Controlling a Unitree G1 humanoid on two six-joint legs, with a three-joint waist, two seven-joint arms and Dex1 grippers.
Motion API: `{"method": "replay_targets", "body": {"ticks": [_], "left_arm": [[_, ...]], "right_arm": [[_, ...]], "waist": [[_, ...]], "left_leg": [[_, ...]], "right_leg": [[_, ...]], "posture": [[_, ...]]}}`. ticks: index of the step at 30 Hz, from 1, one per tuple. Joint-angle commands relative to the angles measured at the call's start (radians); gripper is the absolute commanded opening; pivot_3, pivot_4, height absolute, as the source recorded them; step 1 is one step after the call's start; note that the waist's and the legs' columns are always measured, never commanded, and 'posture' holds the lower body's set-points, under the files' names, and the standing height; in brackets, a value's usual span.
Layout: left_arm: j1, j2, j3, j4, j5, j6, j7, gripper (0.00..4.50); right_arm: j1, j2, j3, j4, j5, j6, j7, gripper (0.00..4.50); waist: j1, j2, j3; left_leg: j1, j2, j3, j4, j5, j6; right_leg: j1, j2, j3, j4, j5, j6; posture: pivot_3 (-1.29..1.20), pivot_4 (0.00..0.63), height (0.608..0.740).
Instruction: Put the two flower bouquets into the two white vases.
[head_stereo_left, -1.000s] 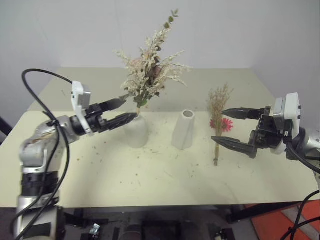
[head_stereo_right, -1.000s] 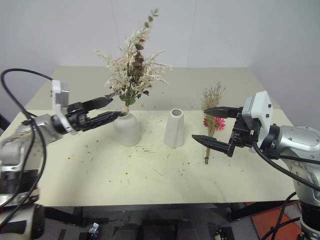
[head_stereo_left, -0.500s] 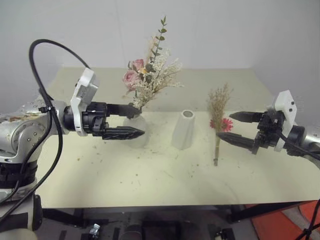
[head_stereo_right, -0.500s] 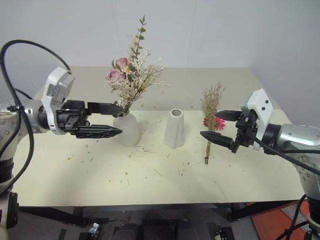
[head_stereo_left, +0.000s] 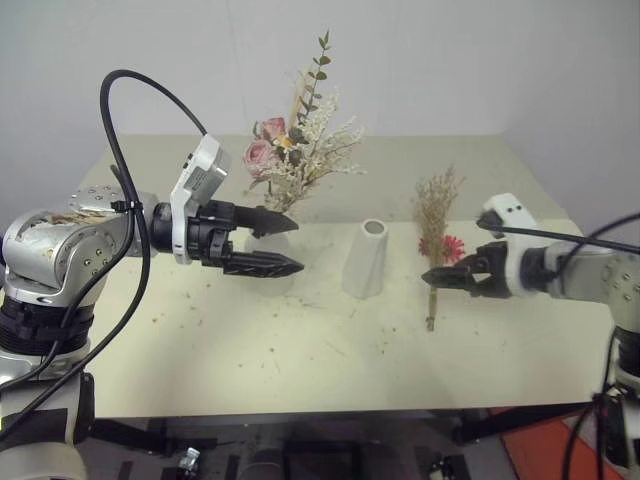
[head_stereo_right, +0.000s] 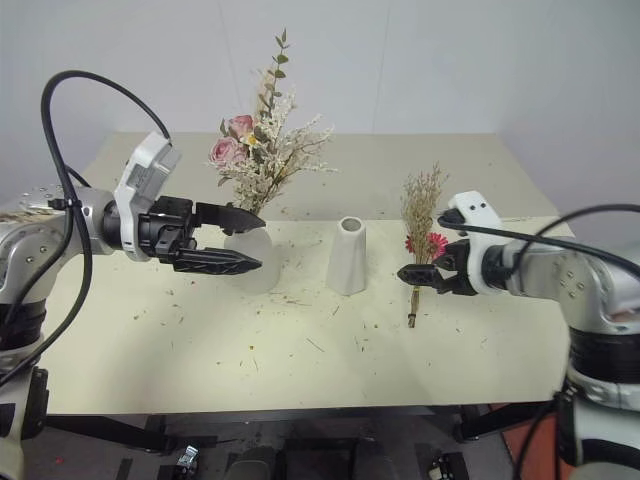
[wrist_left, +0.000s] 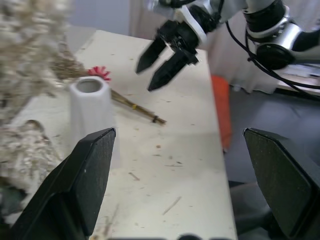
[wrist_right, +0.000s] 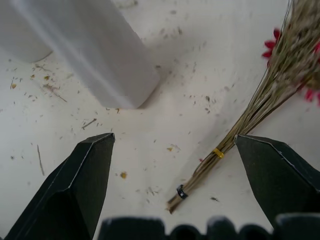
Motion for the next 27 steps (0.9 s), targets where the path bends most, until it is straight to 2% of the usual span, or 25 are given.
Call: {"method": "replay_targets", "body": {"ticks": [1,8,11,15,22,27], "left_arm": [[-0.013,0.003,0.045,-0.044,-0.004,0.008,0.055,4.44],[0.059,-0.005,0.082,-0.135,-0.009,-0.042,0.101,4.44],[0.084,-0.006,0.091,-0.165,-0.017,-0.051,0.105,4.5],[0.106,-0.001,0.105,-0.195,-0.027,-0.052,0.111,4.5],[0.154,0.014,0.131,-0.224,-0.019,-0.072,0.117,4.5],[0.184,0.024,0.155,-0.23,-0.024,-0.069,0.124,4.5]], "right_arm": [[-0.042,0.022,0.026,0.059,-0.071,0.028,-0.087,4.5],[-0.092,0.106,0.127,0.237,-0.184,-0.036,-0.097,4.5],[-0.089,0.126,0.184,0.3,-0.228,-0.113,-0.075,3.91],[-0.094,0.14,0.233,0.361,-0.284,-0.198,-0.054,2.49],[-0.093,0.142,0.207,0.431,-0.347,-0.247,-0.051,0.03],[-0.072,0.14,0.136,0.407,-0.36,-0.227,-0.074,0.03]], "waist": [[0.002,0.0,0.0],[-0.002,0.0,0.0],[-0.003,0.0,0.0],[-0.007,0.0,0.0],[-0.013,0.0,0.0],[-0.018,0.0,0.0]], "left_leg": [[0.0,0.0,0.0,0.0,0.0,0.0],[-0.001,0.0,0.0,0.0,0.0,0.0],[-0.001,0.0,0.0,0.0,0.0,0.0],[0.0,0.0,0.0,0.0,0.0,0.0],[0.0,0.0,0.0,0.0,0.0,0.0],[0.0,0.0,0.0,0.0,0.0,0.0]], "right_leg": [[0.0,0.0,0.0,0.0,0.0,0.0],[-0.001,0.0,0.0,-0.001,0.0,0.0],[-0.001,0.0,0.0,0.0,0.0,0.0],[-0.001,0.0,0.0,0.0,0.0,0.0],[0.0,0.0,0.0,0.0,0.0,0.0],[0.0,0.0,0.0,0.0,0.0,0.0]], "posture": [[0.0,0.15,0.74],[0.0,0.15,0.74],[0.0,0.15,0.74],[0.0,0.15,0.74],[0.0,0.15,0.74],[0.0,0.15,0.74]]}}
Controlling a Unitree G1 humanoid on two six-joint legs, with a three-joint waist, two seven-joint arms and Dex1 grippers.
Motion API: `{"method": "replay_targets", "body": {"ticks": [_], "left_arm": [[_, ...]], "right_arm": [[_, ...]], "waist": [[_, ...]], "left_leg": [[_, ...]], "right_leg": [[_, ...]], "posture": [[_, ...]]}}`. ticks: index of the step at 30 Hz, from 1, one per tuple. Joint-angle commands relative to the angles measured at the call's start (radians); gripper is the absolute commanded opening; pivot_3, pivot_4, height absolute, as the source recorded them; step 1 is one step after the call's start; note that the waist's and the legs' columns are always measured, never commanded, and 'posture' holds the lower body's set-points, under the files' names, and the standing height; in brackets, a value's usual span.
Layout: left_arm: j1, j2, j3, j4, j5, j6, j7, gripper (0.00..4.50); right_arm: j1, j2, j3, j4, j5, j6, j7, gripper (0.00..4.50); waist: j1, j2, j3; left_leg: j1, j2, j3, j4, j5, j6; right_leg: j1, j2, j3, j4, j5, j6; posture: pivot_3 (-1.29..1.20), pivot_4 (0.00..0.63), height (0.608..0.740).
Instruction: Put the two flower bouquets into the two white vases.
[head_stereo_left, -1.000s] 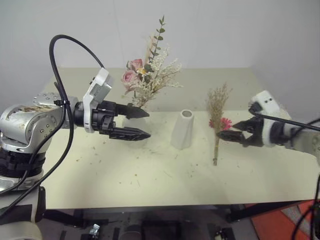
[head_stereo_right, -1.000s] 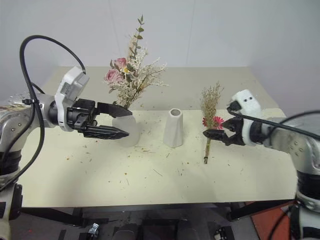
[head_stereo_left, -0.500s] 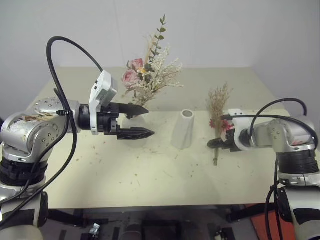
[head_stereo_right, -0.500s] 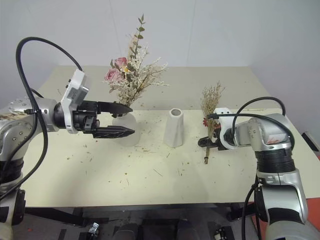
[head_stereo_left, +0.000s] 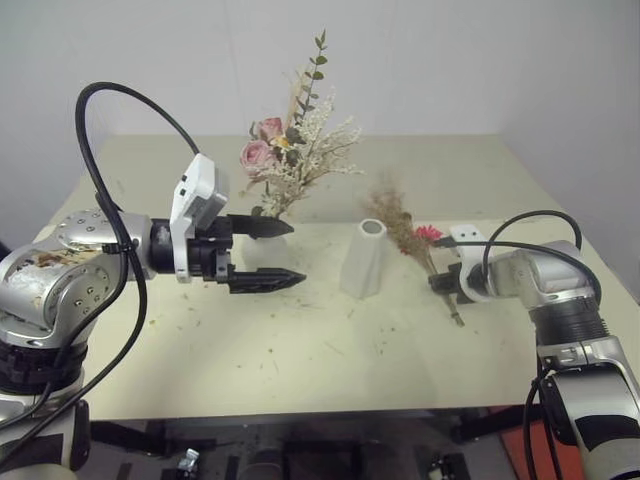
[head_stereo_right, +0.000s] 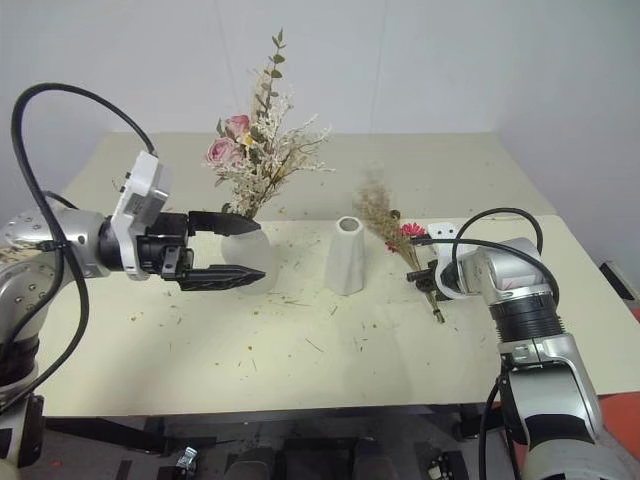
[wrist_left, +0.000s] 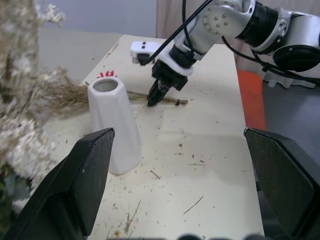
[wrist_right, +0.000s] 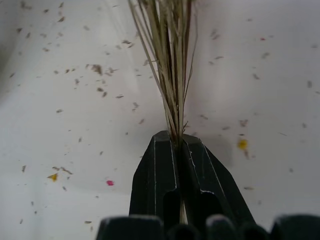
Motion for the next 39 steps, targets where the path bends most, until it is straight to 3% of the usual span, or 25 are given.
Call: {"method": "replay_targets", "body": {"ticks": [1,5,9,13,17,23,28,39], "left_arm": [[0.011,0.018,0.051,-0.031,-0.024,-0.021,0.005,4.5],[0.032,0.025,0.067,-0.036,-0.027,-0.018,0.008,4.5],[0.052,0.039,0.087,-0.034,-0.035,-0.025,0.0,4.5],[0.065,0.051,0.094,-0.028,-0.041,-0.033,-0.007,4.5],[0.069,0.058,0.091,-0.019,-0.04,-0.044,-0.012,4.5],[0.074,0.068,0.098,-0.016,-0.045,-0.046,-0.023,4.5],[0.078,0.07,0.1,-0.015,-0.046,-0.043,-0.018,4.5],[0.08,0.076,0.103,-0.023,-0.054,-0.033,-0.007,4.5]], "right_arm": [[0.007,-0.008,-0.086,-0.04,-0.015,0.012,-0.022,0.03],[0.027,0.018,-0.215,-0.099,-0.014,0.004,-0.081,0.03],[0.083,0.13,-0.512,-0.248,0.046,-0.279,-0.153,0.03],[0.125,0.189,-0.584,-0.371,0.106,-0.502,-0.087,0.03],[0.115,0.227,-0.576,-0.425,0.18,-0.606,-0.013,0.03],[0.11,0.298,-0.439,-0.51,0.226,-0.736,0.095,0.03],[0.114,0.379,-0.309,-0.52,0.191,-0.848,0.123,0.03],[0.14,0.425,-0.225,-0.404,0.117,-1.002,0.122,0.03]], "waist": [[0.0,0.0,0.0],[-0.002,0.0,0.0],[-0.004,0.0,0.0],[-0.005,0.001,0.001],[-0.011,0.002,0.001],[-0.012,0.002,0.001],[-0.006,0.003,0.002],[-0.006,0.003,0.002]], "left_leg": [[0.0,0.0,0.0,0.0,0.0,0.0],[0.0,0.0,0.0,0.0,0.0,0.0],[0.0,0.0,0.0,0.0,0.0,0.0],[0.0,0.0,0.0,-0.002,0.0,0.0],[0.002,0.001,0.0,-0.002,0.0,0.0],[0.003,0.002,0.0,-0.003,0.0,0.0],[0.003,0.001,0.0,-0.003,0.0,0.0],[0.003,0.002,0.0,-0.004,0.0,0.0]], "right_leg": [[0.0,0.0,0.0,0.0,0.0,0.0],[0.0,0.0,0.0,0.0,0.0,0.0],[0.0,0.0,0.0,0.0,0.0,0.0],[-0.001,0.0,0.0,0.0,0.0,0.0],[0.0,0.001,0.001,0.0,0.0,0.0],[0.001,0.001,0.001,0.001,0.0,0.0],[0.001,0.001,0.001,0.0,0.0,0.0],[0.0,0.001,0.0,0.001,0.0,0.0]], "posture": [[0.0,0.15,0.74],[0.0,0.15,0.74],[0.0,0.15,0.74],[0.0,0.15,0.74],[0.0,0.15,0.74],[0.0,0.15,0.74],[0.0,0.15,0.74],[0.0,0.15,0.74]]}}
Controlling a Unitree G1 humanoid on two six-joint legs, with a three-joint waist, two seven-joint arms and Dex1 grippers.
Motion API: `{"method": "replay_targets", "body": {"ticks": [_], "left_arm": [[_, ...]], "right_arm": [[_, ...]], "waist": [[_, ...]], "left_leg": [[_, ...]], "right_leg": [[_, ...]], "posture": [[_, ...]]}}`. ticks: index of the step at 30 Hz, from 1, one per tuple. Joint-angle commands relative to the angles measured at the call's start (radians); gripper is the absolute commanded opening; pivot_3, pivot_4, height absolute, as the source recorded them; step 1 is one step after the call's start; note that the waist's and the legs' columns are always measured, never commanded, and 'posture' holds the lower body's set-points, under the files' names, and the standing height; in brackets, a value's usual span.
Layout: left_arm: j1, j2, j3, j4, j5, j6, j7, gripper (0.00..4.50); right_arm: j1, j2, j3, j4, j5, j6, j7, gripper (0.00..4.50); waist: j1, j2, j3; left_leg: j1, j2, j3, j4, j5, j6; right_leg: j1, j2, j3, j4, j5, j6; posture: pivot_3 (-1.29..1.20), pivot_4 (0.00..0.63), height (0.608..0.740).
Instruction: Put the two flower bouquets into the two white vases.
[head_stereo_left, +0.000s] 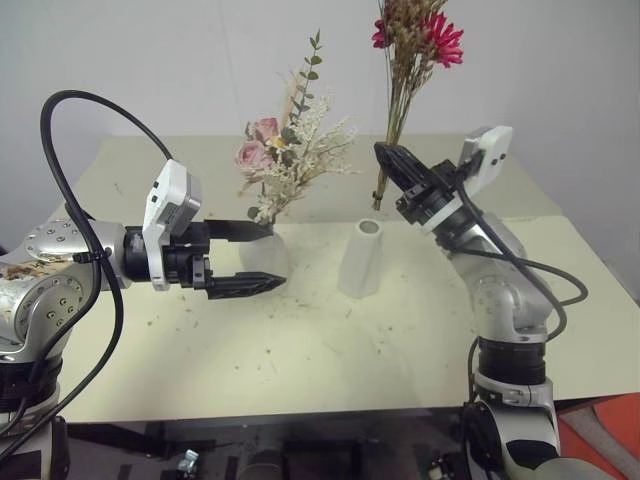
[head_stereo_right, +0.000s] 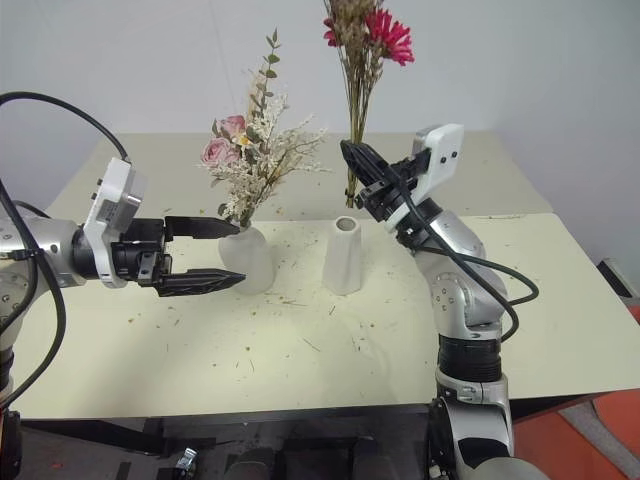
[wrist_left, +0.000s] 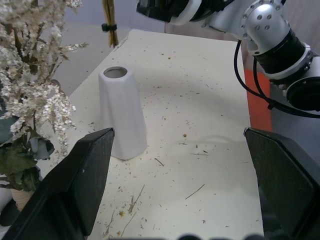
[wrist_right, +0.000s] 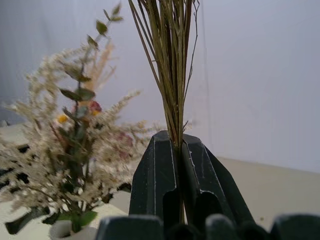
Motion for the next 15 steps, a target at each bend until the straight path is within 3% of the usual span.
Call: {"method": "replay_targets", "body": {"ticks": [1,15], "left_arm": [[-0.001,0.014,0.032,-0.017,-0.02,-0.01,0.007,4.5],[0.005,0.035,0.036,-0.022,-0.036,-0.005,0.015,4.5]], "right_arm": [[0.002,0.007,0.003,0.006,-0.012,-0.058,0.004,0.03],[0.075,0.026,0.043,0.011,-0.032,-0.076,0.002,0.03]], "waist": [[0.0,0.0,0.0],[0.0,0.0,0.0]], "left_leg": [[0.0,0.0,0.0,0.0,0.0,0.0],[0.0,0.0,0.0,-0.001,0.0,0.0]], "right_leg": [[0.0,0.0,0.0,0.0,0.0,0.0],[0.0,0.0,0.0,0.0,0.0,0.0]], "posture": [[0.0,0.15,0.74],[0.0,0.15,0.74]]}}
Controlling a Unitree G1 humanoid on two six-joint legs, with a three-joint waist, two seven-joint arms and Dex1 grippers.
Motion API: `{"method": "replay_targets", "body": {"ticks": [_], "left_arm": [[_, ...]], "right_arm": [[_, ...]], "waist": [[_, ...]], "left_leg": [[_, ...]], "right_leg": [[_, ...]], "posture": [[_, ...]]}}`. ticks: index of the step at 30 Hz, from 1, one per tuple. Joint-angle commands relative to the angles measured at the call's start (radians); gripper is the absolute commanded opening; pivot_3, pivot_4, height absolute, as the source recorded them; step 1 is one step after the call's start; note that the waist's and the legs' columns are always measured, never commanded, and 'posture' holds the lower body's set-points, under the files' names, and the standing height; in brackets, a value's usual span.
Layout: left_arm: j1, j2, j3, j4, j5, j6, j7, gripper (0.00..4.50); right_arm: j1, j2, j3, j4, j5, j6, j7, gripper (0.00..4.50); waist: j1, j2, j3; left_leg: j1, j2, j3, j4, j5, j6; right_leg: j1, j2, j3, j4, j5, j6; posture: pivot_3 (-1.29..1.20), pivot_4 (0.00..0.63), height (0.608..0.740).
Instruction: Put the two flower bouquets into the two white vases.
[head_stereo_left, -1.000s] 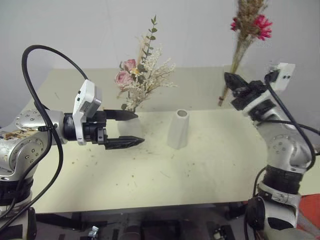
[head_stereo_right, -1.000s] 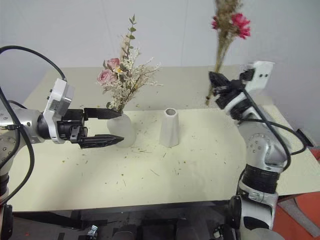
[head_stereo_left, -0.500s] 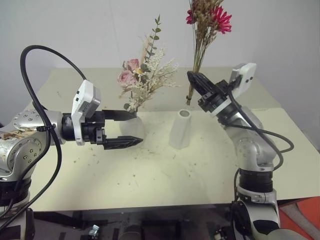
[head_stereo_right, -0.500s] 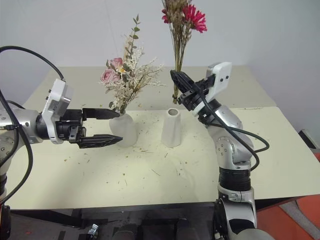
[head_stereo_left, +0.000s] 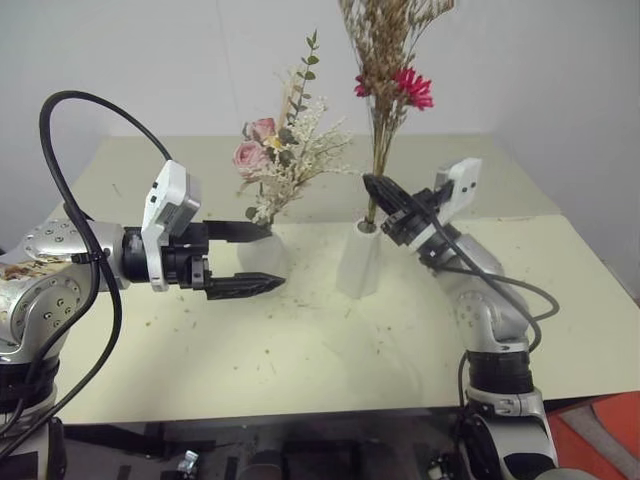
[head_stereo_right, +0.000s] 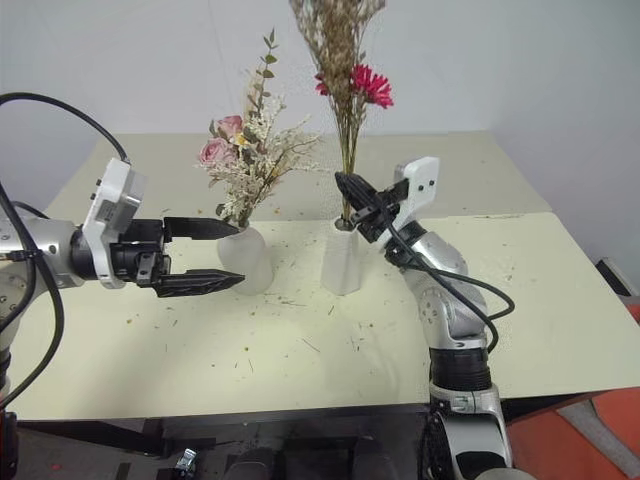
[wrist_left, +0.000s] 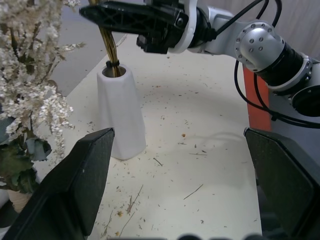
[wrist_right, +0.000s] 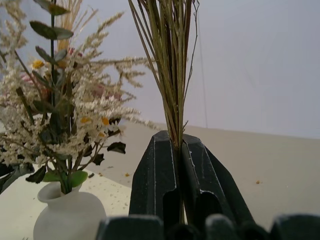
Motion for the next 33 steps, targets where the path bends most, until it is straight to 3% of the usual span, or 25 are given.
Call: {"method": "replay_targets", "body": {"ticks": [1,14,22,27,33], "left_arm": [[0.0,0.021,0.036,-0.019,-0.015,-0.008,0.005,4.5],[-0.003,0.024,0.027,-0.016,-0.022,-0.013,0.017,4.5],[-0.01,0.024,0.022,-0.011,-0.021,-0.015,0.013,4.5],[-0.013,0.024,0.021,-0.01,-0.02,-0.017,0.01,4.5],[-0.003,0.025,0.026,-0.008,-0.021,-0.017,0.01,4.5]], "right_arm": [[0.004,0.005,-0.002,-0.023,0.001,-0.043,0.004,0.03],[0.07,0.009,0.031,0.003,-0.058,-0.109,0.012,0.03],[0.094,0.011,0.038,-0.024,-0.068,-0.119,0.0,2.59],[0.163,-0.042,0.025,-0.122,-0.045,-0.082,0.03,4.21],[0.284,-0.219,-0.023,-0.307,0.058,0.039,0.125,4.21]], "waist": [[0.0,0.0,0.0],[0.0,0.0,0.0],[-0.001,0.0,0.0],[0.002,0.0,0.0],[0.004,0.0,0.0]], "left_leg": [[0.0,0.0,0.0,0.0,0.0,0.0],[0.0,0.0,0.0,0.0,0.0,0.0],[0.0,0.0,0.0,0.0,0.0,0.0],[0.0,0.0,0.0,-0.001,0.0,0.0],[0.0,-0.001,0.0,-0.001,0.0,0.0]], "right_leg": [[0.0,0.0,0.0,0.0,0.0,0.0],[0.0,0.0,0.0,0.0,0.0,0.0],[0.0,0.0,0.0,0.0,0.0,0.0],[0.0,0.0,0.0,0.0,0.0,0.0],[0.001,-0.001,0.0,-0.001,0.0,0.0]], "posture": [[0.0,0.15,0.74],[0.0,0.15,0.74],[0.0,0.15,0.74],[0.0,0.15,0.74],[0.0,0.15,0.74]]}}
